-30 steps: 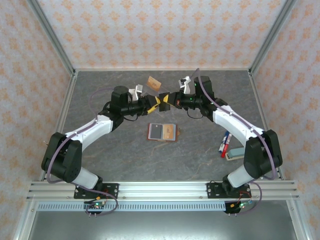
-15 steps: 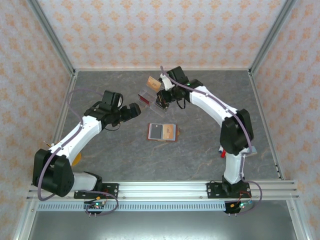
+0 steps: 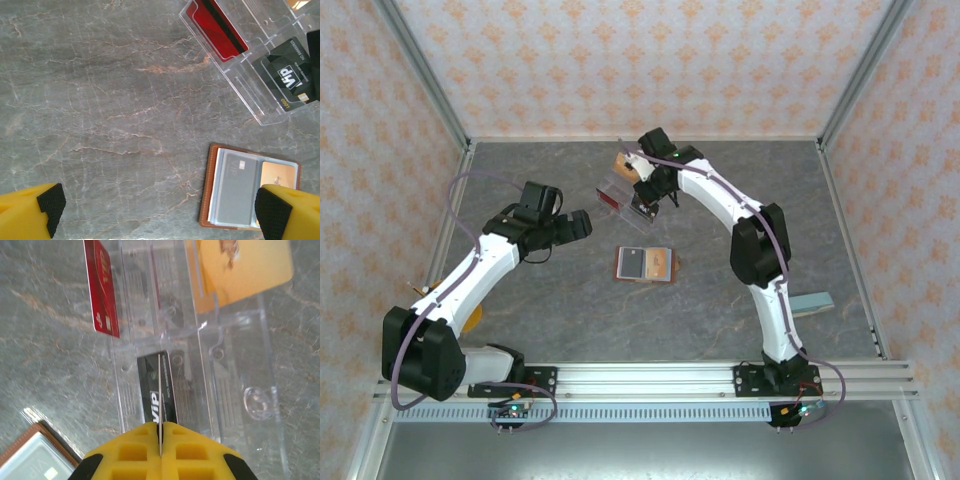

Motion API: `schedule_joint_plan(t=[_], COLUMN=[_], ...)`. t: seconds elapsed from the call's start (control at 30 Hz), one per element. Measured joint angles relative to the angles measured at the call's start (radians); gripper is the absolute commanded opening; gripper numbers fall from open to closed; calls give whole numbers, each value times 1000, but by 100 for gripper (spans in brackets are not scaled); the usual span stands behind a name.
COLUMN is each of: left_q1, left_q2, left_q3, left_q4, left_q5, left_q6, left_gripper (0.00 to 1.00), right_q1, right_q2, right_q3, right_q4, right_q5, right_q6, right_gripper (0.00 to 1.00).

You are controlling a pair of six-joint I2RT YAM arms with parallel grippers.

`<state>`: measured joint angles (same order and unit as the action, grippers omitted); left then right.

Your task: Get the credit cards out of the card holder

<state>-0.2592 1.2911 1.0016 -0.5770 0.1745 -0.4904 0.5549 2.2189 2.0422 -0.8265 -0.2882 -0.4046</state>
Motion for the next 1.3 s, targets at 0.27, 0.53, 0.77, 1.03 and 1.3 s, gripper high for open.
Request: schedule_joint_plan(t=[0.27, 0.53, 0.77, 1.03, 1.3], left_q1=[0, 2, 7, 7, 7], left_q2=[22, 55, 58, 76, 105], left_q3=[14, 24, 24, 27, 39], left_q4=[1, 5, 5, 5, 5], left_q5=[0, 0, 2, 16, 73], left_q6=[33, 47, 47, 47, 43], left_gripper=[100, 100, 100, 100, 100], right_q1=[0, 0, 0, 0, 0], right_q2=[31, 124, 138, 135, 13], right_q3=[47, 158, 167, 201, 100], right_q4=[-56, -95, -117, -146, -120], right_q5=[5, 9, 8, 3, 5], right_q6=[-74, -106, -121, -109, 35], right_gripper=[0, 0, 24, 30, 43])
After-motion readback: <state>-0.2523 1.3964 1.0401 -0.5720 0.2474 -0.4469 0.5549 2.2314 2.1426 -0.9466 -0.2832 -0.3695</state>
